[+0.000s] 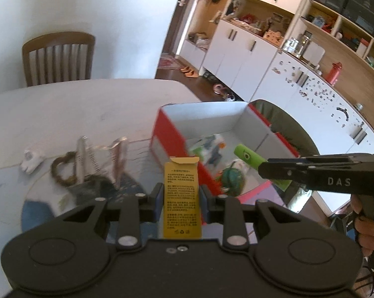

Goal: Organize objects
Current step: 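Carry the green stick and yellow box over the red box with both grippers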

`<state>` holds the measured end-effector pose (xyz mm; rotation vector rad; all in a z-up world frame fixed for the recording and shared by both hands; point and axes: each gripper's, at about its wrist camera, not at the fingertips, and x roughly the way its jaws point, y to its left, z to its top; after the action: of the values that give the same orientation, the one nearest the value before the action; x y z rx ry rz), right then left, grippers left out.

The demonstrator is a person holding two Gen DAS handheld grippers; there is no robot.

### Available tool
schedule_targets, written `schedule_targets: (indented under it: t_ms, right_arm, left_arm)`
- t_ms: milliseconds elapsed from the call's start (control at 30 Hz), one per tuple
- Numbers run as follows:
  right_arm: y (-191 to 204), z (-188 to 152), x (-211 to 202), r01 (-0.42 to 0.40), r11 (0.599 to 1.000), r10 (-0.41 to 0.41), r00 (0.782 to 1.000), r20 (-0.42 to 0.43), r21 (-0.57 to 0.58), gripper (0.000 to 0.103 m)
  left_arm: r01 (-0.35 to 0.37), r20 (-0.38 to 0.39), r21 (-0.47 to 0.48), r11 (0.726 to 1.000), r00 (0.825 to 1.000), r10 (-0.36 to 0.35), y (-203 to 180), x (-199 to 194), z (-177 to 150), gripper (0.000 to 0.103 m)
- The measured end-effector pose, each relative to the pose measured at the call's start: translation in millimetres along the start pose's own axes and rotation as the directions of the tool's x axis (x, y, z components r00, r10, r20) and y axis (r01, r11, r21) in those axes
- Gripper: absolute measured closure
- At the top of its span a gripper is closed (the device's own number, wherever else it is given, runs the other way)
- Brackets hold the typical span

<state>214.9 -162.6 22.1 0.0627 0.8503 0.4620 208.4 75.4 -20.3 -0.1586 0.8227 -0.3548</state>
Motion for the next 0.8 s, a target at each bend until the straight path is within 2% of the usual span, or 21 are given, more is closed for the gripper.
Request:
schedule_targets:
  t_ms: [367, 633, 800]
  right_arm:
    - [-72.0, 10.8, -10.7, 0.056, 0.997, -0.058, 0.998, 0.035, 0.048, 0.088]
    - [-120.6, 20.8, 6.6, 0.097, 0.994, -0.098, 0.995, 0.017, 0.057, 0.088]
    - [-143.9, 28.9, 25.9, 0.114, 0.992, -0.114, 0.993, -0.005, 0.049, 0.088]
  left_arm:
    - [0.011, -0.012, 0.067, 0.998, 1.0, -0.01, -49.6, 37.9, 25.2, 0.074]
    - [-0.008, -0.036, 0.094, 0.996, 0.999, 0.011, -75.5, 77.0, 42.4, 0.074]
    - [-0.009, -0.07, 0.072, 0.997, 0.997, 0.014, -85.6, 106.4, 50.2, 0.074]
